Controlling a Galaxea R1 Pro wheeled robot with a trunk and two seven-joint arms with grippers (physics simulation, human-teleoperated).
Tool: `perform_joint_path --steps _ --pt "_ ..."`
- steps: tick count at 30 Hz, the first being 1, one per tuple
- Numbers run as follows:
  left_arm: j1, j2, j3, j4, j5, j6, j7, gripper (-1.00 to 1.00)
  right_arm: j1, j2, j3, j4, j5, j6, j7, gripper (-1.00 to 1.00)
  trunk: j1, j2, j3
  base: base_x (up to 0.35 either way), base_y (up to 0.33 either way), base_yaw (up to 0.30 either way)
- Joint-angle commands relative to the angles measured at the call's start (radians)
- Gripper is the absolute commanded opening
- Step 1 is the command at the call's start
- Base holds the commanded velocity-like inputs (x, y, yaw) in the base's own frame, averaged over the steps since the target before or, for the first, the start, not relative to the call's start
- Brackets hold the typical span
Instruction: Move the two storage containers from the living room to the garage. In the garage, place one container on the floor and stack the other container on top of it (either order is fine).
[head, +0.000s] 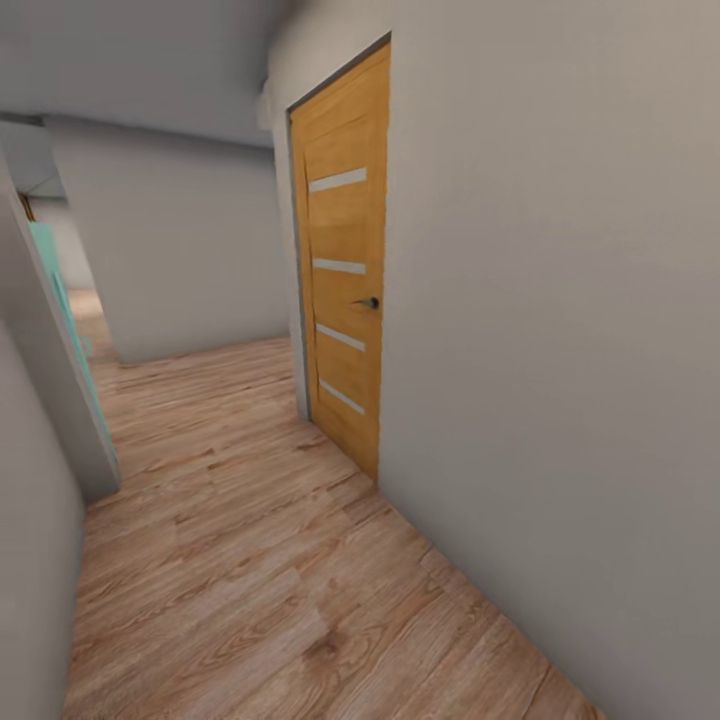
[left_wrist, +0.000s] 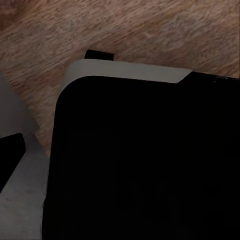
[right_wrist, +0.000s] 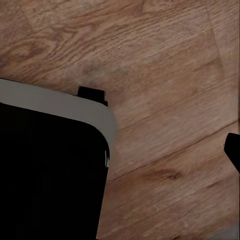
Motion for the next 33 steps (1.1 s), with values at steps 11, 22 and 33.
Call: perform_joint_path --steps 11,22,33 --pt "0.000 0.000 -0.006 -0.017 0.142 -0.002 0.001 1.00 -0.001 -0.011 0.008 0.004 -0.019 -0.006 0.000 1.00 0.000 -0.001 0.009 0.001 0.000 0.247" --pt "0.000 0.000 -0.010 -0.039 0.149 0.023 -0.007 1.00 -0.001 -0.014 0.013 0.003 -0.012 0.004 0.000 1.00 0.000 -0.001 0.013 0.252 0.000 0.065" --pt "0.000 0.000 -0.009 -0.024 0.150 0.030 -0.008 1.00 -0.001 -0.015 0.018 0.003 -0.002 0.002 0.009 1.00 0.000 -0.001 0.013 0.325 0.000 0.001"
